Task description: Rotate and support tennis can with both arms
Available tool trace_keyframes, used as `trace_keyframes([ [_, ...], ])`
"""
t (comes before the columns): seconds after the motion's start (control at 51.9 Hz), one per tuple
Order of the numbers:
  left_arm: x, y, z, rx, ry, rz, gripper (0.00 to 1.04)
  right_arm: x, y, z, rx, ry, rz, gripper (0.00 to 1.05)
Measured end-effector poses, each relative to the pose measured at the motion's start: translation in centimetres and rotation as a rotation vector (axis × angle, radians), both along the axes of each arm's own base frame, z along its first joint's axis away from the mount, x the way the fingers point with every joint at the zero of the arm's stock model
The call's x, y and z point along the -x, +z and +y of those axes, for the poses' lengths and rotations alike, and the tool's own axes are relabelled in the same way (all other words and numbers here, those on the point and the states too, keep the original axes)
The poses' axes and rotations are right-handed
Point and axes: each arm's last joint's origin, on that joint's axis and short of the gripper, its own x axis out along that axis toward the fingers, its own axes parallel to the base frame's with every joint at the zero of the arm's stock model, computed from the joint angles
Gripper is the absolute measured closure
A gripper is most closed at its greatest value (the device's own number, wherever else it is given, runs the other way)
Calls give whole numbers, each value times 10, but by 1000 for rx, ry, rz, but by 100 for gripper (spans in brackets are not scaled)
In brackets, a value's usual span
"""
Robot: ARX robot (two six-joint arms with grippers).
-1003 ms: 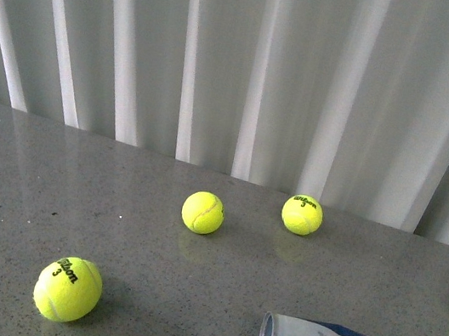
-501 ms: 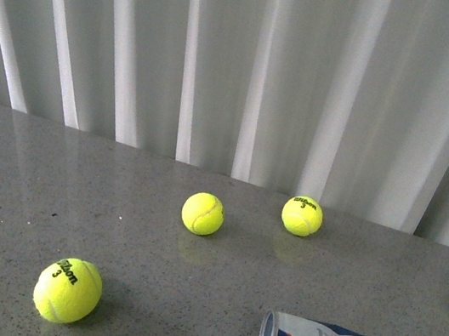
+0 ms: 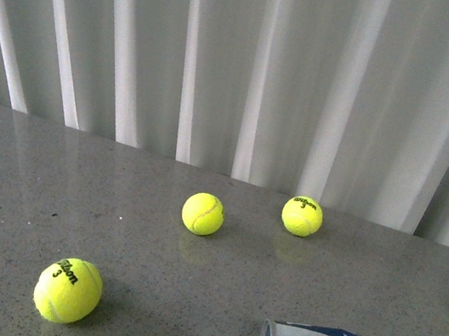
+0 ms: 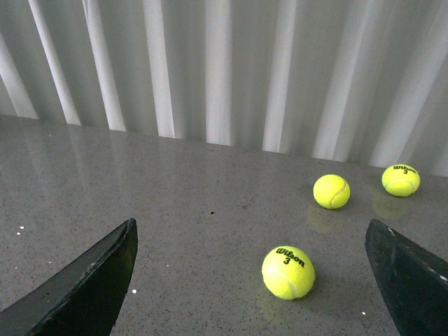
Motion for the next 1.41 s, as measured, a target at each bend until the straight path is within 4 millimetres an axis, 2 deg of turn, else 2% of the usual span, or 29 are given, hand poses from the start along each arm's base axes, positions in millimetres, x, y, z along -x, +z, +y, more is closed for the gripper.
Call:
trace_keyframes([
  [0.289,0,0,0,0,0,-2,7,0,0,0,0,0,3,101],
  [0.444,0,0,0,0,0,-2,7,0,0,0,0,0,4,72],
  [0.559,0,0,0,0,0,-2,7,0,0,0,0,0,4,55],
  [0.656,0,0,0,0,0,-2,7,0,0,0,0,0,4,30],
  [0.733,0,0,0,0,0,-2,7,0,0,0,0,0,4,16],
  [0.771,0,0,0,0,1,-1,7,0,0,0,0,0,4,10],
  [0.81,-1,-1,0,49,64,88,7,0,0,0,-1,0,4,5],
  [0.887,-4,2,-5,125,174,317,7,0,0,0,-1,0,4,8],
  [0.964,-18,12,-12,160,181,380,7,0,0,0,-1,0,3,7],
  [1.041,-40,31,-22,185,123,358,7,0,0,0,-1,0,3,7],
  [1.138,-76,55,-37,221,-1,330,7,0,0,0,-1,0,3,7],
  [1.234,-118,67,-61,271,-174,425,7,0,0,0,-1,0,3,7],
  [1.292,-141,64,-76,299,-264,527,7,0,0,0,-1,0,3,7],
  [1.408,-194,32,-126,348,-463,831,7,0,0,0,-1,0,3,7],
])
